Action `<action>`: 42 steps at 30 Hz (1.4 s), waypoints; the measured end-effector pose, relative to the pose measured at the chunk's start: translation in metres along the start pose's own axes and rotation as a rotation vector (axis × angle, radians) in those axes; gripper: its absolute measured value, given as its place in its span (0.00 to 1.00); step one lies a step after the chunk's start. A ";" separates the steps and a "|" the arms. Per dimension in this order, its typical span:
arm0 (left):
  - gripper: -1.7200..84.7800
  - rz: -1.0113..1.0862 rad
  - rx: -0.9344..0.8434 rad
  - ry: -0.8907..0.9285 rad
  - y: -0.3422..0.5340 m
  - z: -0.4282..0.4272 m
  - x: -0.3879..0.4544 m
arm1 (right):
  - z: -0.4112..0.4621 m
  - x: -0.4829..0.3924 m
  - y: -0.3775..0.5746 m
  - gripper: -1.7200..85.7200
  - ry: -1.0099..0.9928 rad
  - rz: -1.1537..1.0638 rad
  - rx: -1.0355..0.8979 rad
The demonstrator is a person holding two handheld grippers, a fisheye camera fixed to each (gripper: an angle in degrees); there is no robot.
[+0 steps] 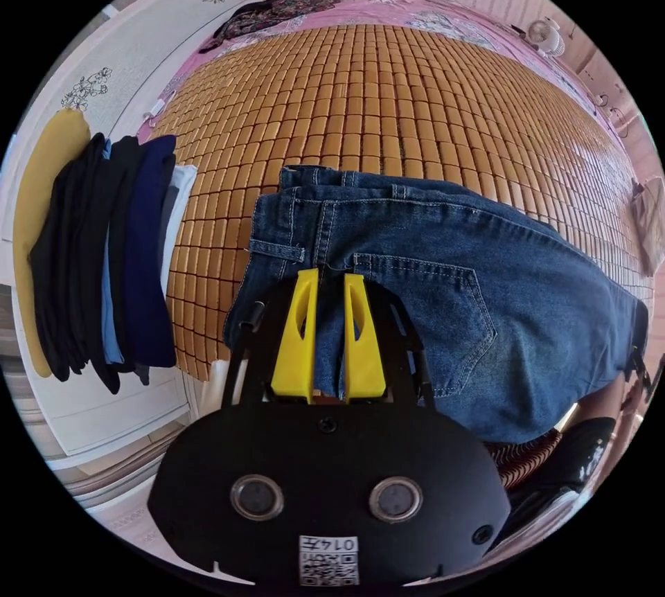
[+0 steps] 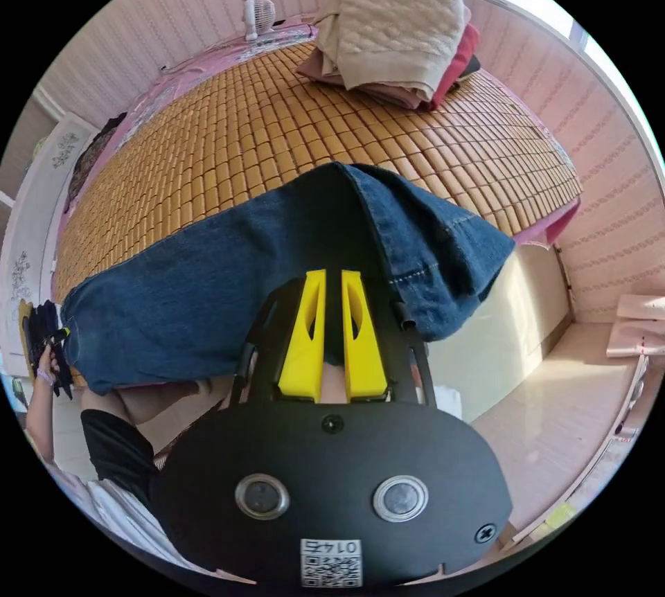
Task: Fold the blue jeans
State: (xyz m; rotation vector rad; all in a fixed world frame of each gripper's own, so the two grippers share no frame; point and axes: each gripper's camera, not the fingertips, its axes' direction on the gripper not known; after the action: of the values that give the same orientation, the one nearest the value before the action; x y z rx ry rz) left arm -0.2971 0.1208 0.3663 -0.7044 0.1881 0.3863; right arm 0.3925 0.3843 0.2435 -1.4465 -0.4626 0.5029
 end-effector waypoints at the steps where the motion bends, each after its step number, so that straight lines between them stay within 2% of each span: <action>1: 0.09 0.004 0.003 -0.016 0.000 0.000 0.002 | 0.010 0.003 0.004 0.06 0.010 -0.005 -0.024; 2: 0.09 -0.001 0.009 -0.029 0.000 0.000 0.003 | 0.006 0.006 0.008 0.05 -0.016 -0.015 0.032; 7: 0.09 -0.029 0.010 0.035 -0.010 -0.001 -0.017 | 0.008 0.008 -0.015 0.02 -0.042 -0.081 0.030; 11: 0.09 0.001 -0.024 -0.017 -0.018 0.003 -0.036 | 0.012 -0.018 -0.055 0.01 -0.044 -0.204 0.029; 14: 0.09 -0.056 -0.044 -0.044 -0.018 0.009 -0.062 | 0.015 -0.039 -0.088 0.01 -0.134 -0.276 -0.036; 17: 0.09 -0.145 -0.036 0.024 -0.013 0.010 -0.091 | 0.005 -0.047 -0.099 0.01 -0.206 -0.264 -0.037; 23: 0.08 -0.185 0.152 0.071 0.022 -0.013 -0.110 | -0.036 -0.038 -0.073 0.03 -0.077 -0.260 0.201; 27: 0.09 -0.270 0.276 0.268 0.051 -0.024 -0.145 | -0.051 -0.028 -0.067 0.09 -0.077 -0.252 0.294; 30: 0.12 -0.273 0.326 0.321 0.056 -0.027 -0.158 | -0.049 -0.029 -0.070 0.13 -0.016 -0.271 0.298; 31: 0.12 -0.267 0.319 0.323 0.055 -0.025 -0.158 | -0.038 -0.029 -0.075 0.16 0.017 -0.271 0.246; 33: 0.14 -0.257 0.164 0.343 0.040 -0.003 -0.156 | -0.010 -0.025 -0.085 0.18 0.037 -0.258 0.090; 35: 0.16 -0.289 0.046 0.348 0.032 0.020 -0.154 | 0.017 -0.014 -0.092 0.18 -0.021 -0.213 -0.053; 37: 0.16 -0.326 0.029 0.287 0.030 0.027 -0.152 | 0.016 -0.006 -0.092 0.17 -0.058 -0.158 -0.058; 40: 0.14 -0.253 0.000 0.207 0.022 0.026 -0.148 | 0.006 -0.007 -0.088 0.10 -0.028 -0.211 -0.055; 42: 0.09 -0.230 0.016 0.199 0.023 0.024 -0.155 | -0.006 -0.008 -0.082 0.08 0.003 -0.256 -0.024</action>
State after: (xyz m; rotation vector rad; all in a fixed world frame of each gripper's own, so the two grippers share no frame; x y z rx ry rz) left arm -0.4471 0.1091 0.4167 -0.7395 0.2946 0.0943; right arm 0.3936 0.3702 0.3251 -1.3868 -0.6432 0.2905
